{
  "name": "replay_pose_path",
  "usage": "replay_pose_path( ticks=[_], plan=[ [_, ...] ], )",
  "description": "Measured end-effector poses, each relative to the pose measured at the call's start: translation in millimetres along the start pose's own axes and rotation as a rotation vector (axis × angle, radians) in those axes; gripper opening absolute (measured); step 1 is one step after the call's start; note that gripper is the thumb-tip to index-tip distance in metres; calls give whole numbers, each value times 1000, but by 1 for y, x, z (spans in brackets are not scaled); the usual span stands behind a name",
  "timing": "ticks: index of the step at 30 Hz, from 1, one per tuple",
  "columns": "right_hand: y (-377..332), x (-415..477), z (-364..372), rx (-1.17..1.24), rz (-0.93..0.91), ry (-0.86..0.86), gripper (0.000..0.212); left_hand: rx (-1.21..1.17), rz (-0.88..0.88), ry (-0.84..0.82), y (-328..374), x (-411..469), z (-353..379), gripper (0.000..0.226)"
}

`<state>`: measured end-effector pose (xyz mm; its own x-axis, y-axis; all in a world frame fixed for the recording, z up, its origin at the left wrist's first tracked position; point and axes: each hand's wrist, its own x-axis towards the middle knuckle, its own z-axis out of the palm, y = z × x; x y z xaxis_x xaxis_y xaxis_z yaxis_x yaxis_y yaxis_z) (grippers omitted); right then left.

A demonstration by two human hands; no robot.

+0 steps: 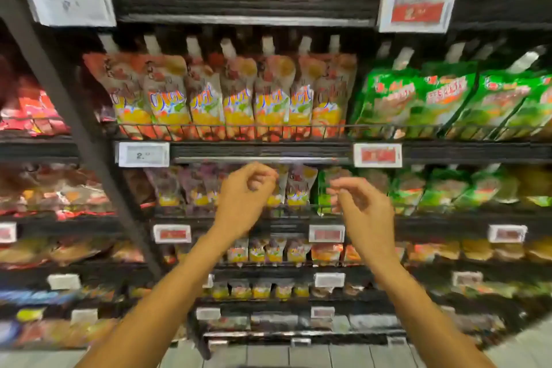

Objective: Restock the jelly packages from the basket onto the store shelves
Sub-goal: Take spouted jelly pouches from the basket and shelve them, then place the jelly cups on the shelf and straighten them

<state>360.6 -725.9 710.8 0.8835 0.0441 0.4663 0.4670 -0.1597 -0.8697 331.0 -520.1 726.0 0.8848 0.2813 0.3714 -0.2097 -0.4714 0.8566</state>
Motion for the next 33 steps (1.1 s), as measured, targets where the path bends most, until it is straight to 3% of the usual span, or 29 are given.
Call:
replay_pose_path(
  ticks=[6, 9, 11, 13, 16, 20, 23, 27, 30, 33],
  plan=[
    [156, -137, 0, -52, 515, -125, 33, -53, -560, -134, -157, -131, 44, 21],
    [224, -201, 1, -111, 767, -114, 34, 32, -841, -213, -230, -202, 62, 9],
    [265, -241, 1, -122, 904, -112, 20, 84, -927, -235, -276, -244, 75, 8],
    [306, -283, -2, -171, 1029, -116, 23, 99, -1016, -234, -319, -283, 88, 4],
    [373, -342, -8, -219, 1143, -114, 34, 98, -1106, -201, -391, -337, 110, 12],
    [463, -403, -9, -334, 1305, -163, 17, 156, -1243, -230, -485, -400, 125, 14],
    [524, -446, -10, -499, 1228, -229, 17, 292, -1282, -255, -549, -438, 131, 22],
    [595, -483, -8, -640, 1149, -239, 43, 486, -1215, -266, -622, -471, 135, 18],
    [638, -497, -7, -618, 1239, -194, 51, 606, -1151, -192, -659, -484, 137, 39],
    [668, -505, -8, -561, 1367, -171, 30, 720, -1144, -137, -678, -493, 144, 62]
  ],
)
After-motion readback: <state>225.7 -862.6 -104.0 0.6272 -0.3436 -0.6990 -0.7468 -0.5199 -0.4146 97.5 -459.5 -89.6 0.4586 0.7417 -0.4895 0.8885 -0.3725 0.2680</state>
